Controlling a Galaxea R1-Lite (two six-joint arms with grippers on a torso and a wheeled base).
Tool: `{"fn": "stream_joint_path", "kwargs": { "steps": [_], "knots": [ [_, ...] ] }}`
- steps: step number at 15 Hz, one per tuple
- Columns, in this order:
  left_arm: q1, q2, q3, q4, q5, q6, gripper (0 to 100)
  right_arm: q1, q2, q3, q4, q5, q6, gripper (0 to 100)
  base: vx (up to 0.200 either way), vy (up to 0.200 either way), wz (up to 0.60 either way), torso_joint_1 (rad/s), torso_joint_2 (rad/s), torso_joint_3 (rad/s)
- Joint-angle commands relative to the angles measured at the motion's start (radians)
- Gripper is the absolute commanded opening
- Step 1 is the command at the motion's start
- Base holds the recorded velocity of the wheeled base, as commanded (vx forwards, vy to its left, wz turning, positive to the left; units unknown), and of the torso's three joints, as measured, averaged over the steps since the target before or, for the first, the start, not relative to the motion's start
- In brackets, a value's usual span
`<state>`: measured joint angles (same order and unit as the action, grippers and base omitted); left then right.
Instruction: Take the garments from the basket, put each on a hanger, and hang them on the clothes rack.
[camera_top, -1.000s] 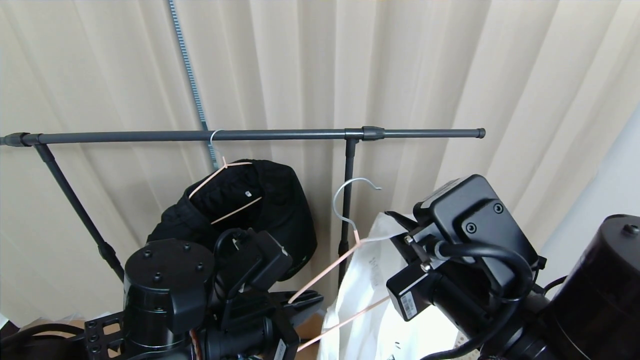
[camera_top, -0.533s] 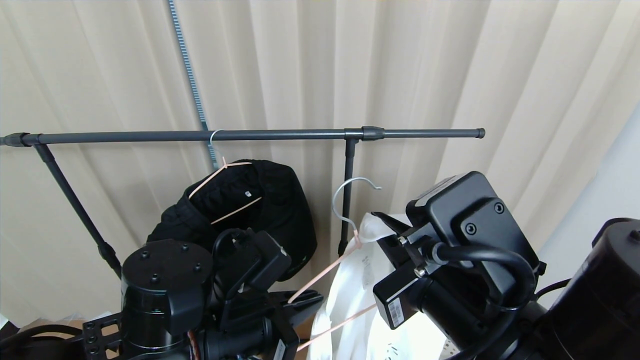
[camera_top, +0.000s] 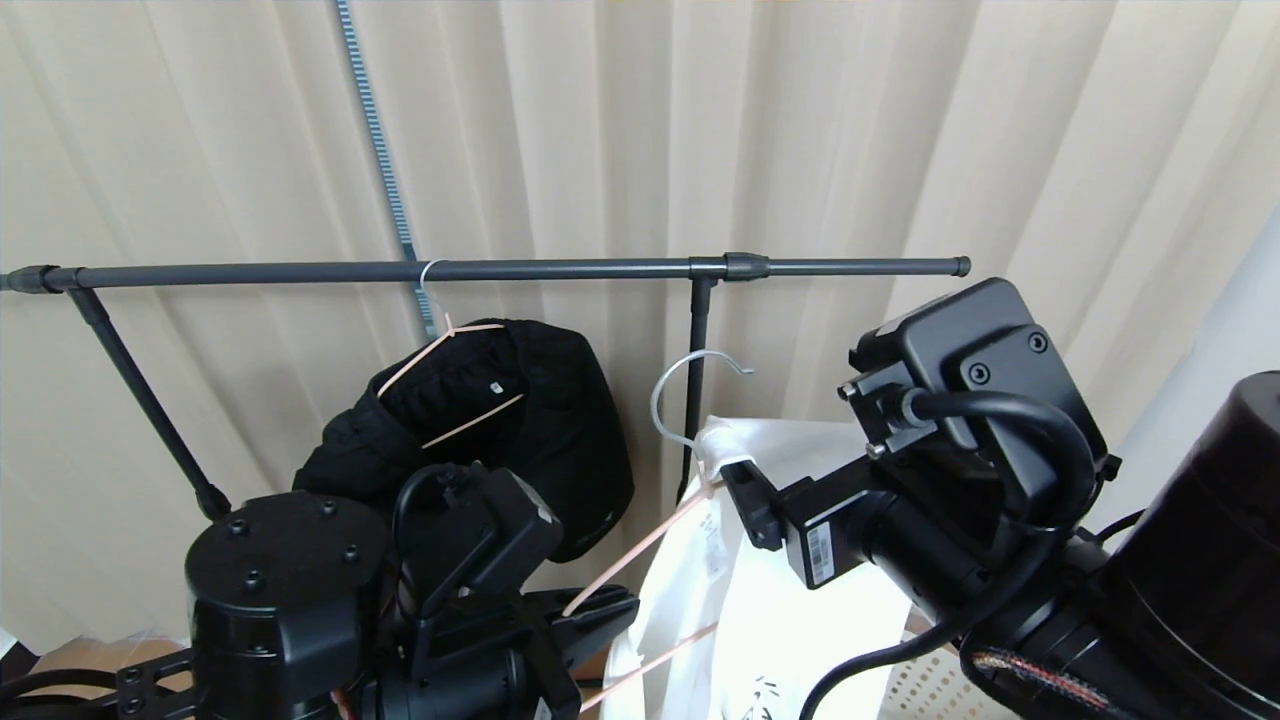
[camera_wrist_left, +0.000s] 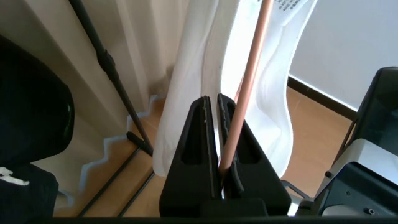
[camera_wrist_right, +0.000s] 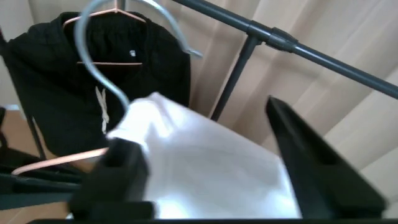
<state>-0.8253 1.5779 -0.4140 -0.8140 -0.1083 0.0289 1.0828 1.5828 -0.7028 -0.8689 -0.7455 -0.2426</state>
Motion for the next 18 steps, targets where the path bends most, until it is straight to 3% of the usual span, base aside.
{"fn": "stream_joint_path", "kwargs": {
  "steps": [1,9,18],
  "knots": [
    [-0.001,-0.025,0.011,-0.001,-0.001,0.0,0,-0.014,-0.012,-0.003,-0.001,0.0,-0.001,100,0.0,0.0,0.0,0.0,0.0,0.0],
    [0.017,-0.022,-0.002,-0.001,0.002,-0.001,0,-0.007,-0.014,0.0,0.01,-0.002,-0.003,100,0.0,0.0,0.0,0.0,0.0,0.0],
    [0.058,0.017,-0.009,-0.097,0.001,-0.006,0,0.025,-0.02,0.032,0.015,0.0,-0.018,100,0.0,0.0,0.0,0.0,0.0,0.0]
  ]
}}
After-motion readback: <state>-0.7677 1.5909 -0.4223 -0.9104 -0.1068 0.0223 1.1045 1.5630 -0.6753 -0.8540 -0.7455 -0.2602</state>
